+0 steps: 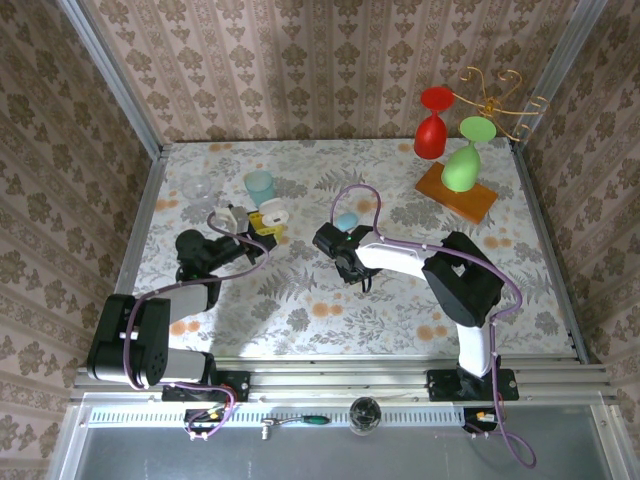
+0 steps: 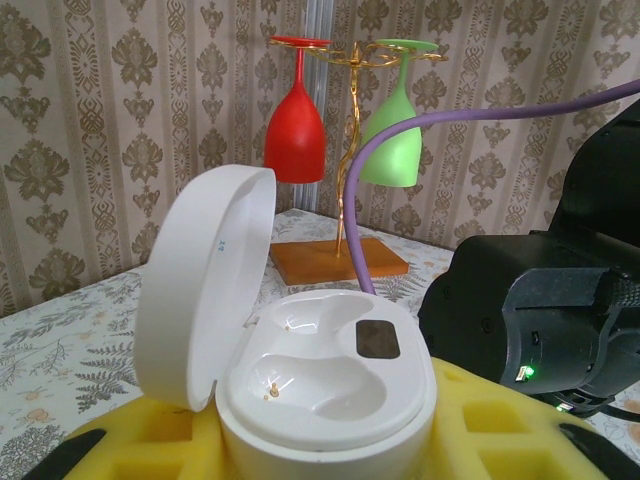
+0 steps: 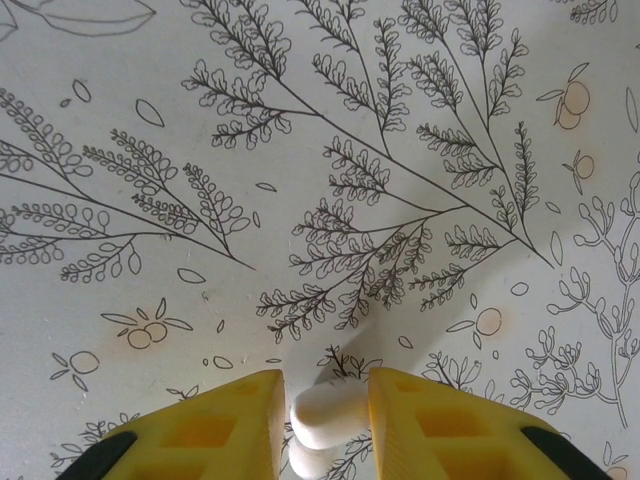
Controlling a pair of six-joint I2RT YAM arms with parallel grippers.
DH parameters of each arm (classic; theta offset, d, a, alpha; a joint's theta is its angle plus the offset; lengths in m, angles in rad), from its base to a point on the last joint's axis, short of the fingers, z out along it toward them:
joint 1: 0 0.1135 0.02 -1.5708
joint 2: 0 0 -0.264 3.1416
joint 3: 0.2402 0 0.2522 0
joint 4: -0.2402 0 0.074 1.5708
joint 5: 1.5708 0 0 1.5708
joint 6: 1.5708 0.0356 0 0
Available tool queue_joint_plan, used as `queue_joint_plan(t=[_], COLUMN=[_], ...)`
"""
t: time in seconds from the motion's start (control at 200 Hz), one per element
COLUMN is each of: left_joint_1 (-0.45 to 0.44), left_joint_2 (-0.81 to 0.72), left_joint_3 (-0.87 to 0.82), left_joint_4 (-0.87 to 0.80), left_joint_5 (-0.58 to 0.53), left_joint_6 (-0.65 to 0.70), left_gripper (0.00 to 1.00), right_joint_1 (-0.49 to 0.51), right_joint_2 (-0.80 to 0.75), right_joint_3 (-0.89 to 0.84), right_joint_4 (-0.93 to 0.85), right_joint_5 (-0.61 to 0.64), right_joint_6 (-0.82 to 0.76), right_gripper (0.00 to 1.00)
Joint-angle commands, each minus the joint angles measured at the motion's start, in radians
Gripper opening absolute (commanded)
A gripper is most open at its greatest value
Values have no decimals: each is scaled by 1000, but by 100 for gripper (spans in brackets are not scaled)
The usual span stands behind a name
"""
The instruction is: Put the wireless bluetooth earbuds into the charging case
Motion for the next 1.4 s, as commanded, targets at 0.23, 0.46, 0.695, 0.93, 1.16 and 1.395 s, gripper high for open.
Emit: queue_joint_plan(t=[0.23, 0.46, 0.695, 0.93, 1.16, 1.395], left_joint_1=[2, 2, 2, 0, 1, 2], left_joint_2=[-12, -12, -10, -12, -10, -1], left_joint_3=[26, 28, 29, 28, 21, 25], left_joint_4=[43, 44, 44, 43, 44, 44], left_joint_5=[36, 36, 38, 36, 28, 31], left_joint_6=[12, 12, 12, 12, 23, 27], left_gripper=[20, 20, 20, 20, 20, 20], right_joint_1=[5, 5, -4, -14, 3, -5], right_joint_2=[-14, -48, -84, -99, -144, -72], right_joint_3=[8, -47, -79, -77, -70, -3], right_joint_4=[-45, -80, -110, -140, -61, -50], right_joint_5=[20, 33, 58, 92, -5, 13], right_joint_6=[-7, 7, 23, 37, 14, 82], right_gripper=[53, 59, 56, 54, 53, 48])
